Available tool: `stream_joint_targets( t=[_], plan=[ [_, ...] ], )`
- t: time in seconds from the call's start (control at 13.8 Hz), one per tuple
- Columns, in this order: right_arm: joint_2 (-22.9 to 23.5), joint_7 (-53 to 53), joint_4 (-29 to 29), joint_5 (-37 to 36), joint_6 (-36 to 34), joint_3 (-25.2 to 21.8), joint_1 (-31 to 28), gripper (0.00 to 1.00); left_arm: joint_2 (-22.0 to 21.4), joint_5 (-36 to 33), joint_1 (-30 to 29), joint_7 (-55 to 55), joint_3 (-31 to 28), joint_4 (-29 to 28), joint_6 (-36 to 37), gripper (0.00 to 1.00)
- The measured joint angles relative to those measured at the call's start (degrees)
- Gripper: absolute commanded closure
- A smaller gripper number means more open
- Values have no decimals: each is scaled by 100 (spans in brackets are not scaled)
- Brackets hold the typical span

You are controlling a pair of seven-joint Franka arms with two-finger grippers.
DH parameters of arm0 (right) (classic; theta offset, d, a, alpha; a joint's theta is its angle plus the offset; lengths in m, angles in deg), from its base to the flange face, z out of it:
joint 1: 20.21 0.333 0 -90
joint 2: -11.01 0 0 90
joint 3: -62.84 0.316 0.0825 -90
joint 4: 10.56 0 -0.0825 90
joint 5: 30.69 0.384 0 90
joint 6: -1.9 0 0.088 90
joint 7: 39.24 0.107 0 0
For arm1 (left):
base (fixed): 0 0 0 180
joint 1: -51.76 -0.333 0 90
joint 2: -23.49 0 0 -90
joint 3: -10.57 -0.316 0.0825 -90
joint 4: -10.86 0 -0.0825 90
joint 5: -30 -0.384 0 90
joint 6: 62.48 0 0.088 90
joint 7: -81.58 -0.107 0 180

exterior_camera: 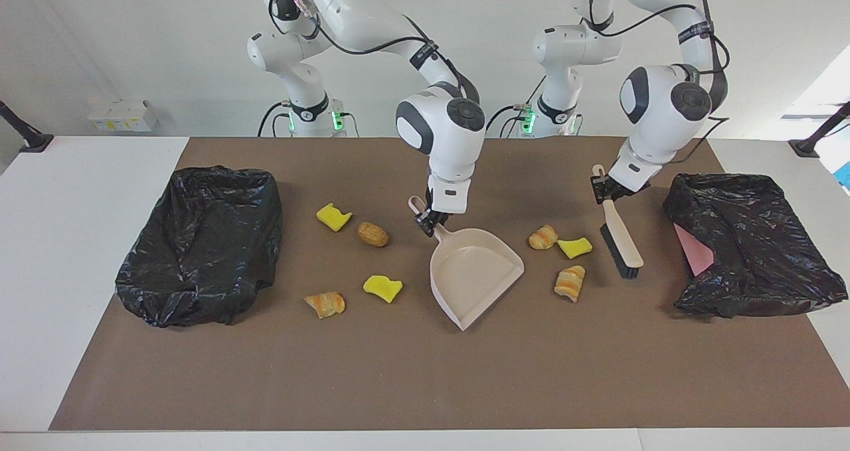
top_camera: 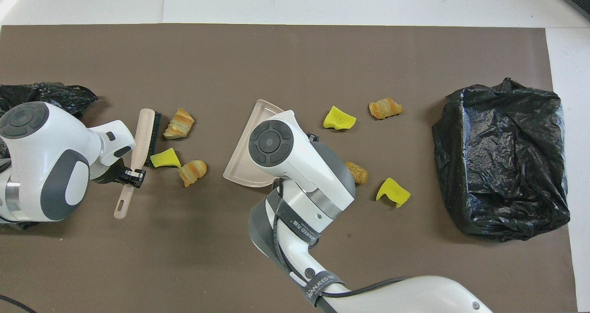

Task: Sweep and dump trash in bin
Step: 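Sweep the chunks and sponges into the dustpan with the left gripper's brush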

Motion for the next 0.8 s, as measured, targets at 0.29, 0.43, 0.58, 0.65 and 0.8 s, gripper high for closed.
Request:
stream_joint_targets(
  t=[0.29,0.43,0.58,0.65,0.8],
  plan=[
    [-21,-1267,76,0,-22,4,8,100,-23,45,231,51,51,-65,71,100],
    [-95,-1697,218,0,-19,8,11,100,-64,88,305,243,54,-133,71,100],
    [-185,-1876,387,-1,-10,12,12,100,-100,306,450,541,56,-177,71,100],
    [-222,-1898,453,-1,-3,15,13,100,-109,397,574,743,58,-189,71,100],
    [-265,-1917,525,-7,45,18,14,100,-135,608,948,1172,66,-204,71,100]
  ],
)
